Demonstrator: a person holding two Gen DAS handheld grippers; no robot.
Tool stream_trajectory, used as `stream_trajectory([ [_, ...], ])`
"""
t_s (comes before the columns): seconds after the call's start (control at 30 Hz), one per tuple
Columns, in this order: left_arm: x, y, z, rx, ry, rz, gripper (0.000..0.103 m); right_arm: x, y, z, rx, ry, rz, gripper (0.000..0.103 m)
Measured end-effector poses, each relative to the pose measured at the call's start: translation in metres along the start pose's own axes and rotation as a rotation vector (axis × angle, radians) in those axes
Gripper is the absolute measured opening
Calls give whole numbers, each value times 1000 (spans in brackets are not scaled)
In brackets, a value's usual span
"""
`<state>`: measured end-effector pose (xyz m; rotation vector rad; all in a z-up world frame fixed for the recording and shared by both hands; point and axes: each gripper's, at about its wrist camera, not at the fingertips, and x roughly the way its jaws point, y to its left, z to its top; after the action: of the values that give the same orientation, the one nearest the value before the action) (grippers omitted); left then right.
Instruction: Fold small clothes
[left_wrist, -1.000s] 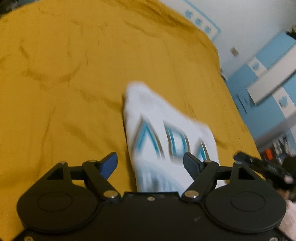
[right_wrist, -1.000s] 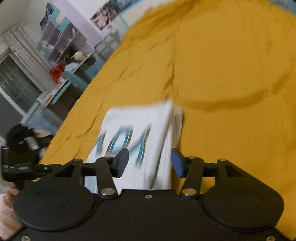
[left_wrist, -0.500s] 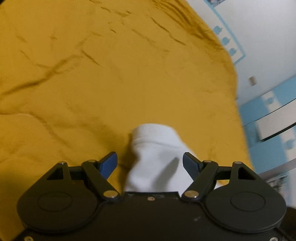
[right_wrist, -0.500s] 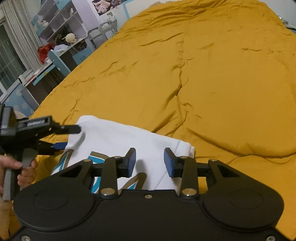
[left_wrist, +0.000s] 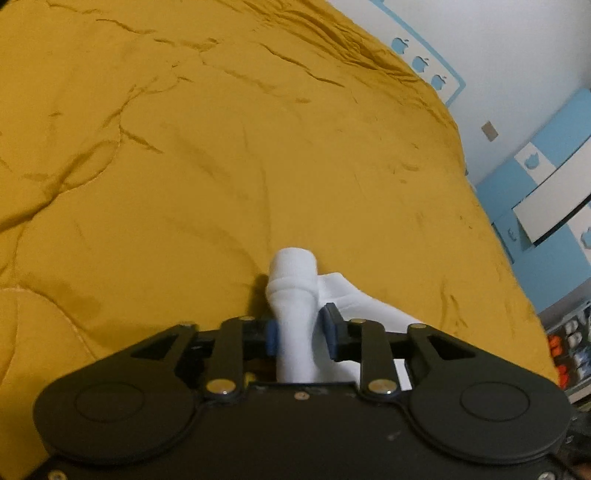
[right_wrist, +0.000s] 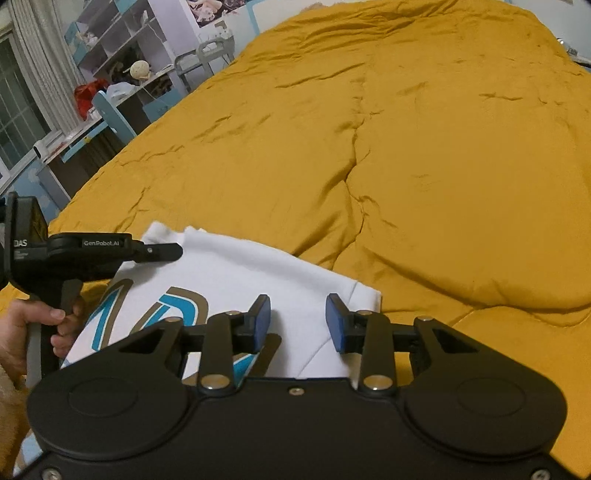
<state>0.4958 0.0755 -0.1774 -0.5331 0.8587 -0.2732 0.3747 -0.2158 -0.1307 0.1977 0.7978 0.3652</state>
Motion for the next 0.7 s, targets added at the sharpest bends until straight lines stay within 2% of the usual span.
stream_trajectory([
  [0.03, -7, -3, 2, 5, -5, 17, 51, -2, 1, 1, -5, 0, -1, 34],
  [0.07, -18, -8, 0, 18, -15, 34, 60, -5, 2, 2, -5, -4, -2, 34],
  [0.2, -67, -35, -12, 103, -30, 19, 60, -36, 9, 2, 9, -44, 6, 36],
  [0.23, -77, -44, -17, 121, -28, 28, 63, -46, 13, 0, 6, -50, 3, 36],
  [0.33, -114, -64, -49, 178, -16, 76, 87, -76, 26, -12, -6, -48, -17, 37],
  [0.37, -123, -69, -60, 190, -11, 87, 92, -85, 31, -18, -6, -45, -39, 37],
  [0.43, -142, -80, -86, 193, 1, 108, 97, -102, 42, -30, -5, -45, -93, 38],
  [0.47, -150, -86, -99, 190, 3, 119, 97, -110, 47, -37, 10, -48, -115, 43],
  [0.53, -163, -96, -125, 186, -5, 139, 103, -123, 54, -50, 48, -55, -129, 54],
  [0.6, -171, -102, -148, 188, -30, 159, 103, -134, 63, -67, 78, -75, -136, 73],
  [0.7, -174, -114, -183, 219, -21, 213, 103, -141, 77, -91, 44, -83, -161, 76],
])
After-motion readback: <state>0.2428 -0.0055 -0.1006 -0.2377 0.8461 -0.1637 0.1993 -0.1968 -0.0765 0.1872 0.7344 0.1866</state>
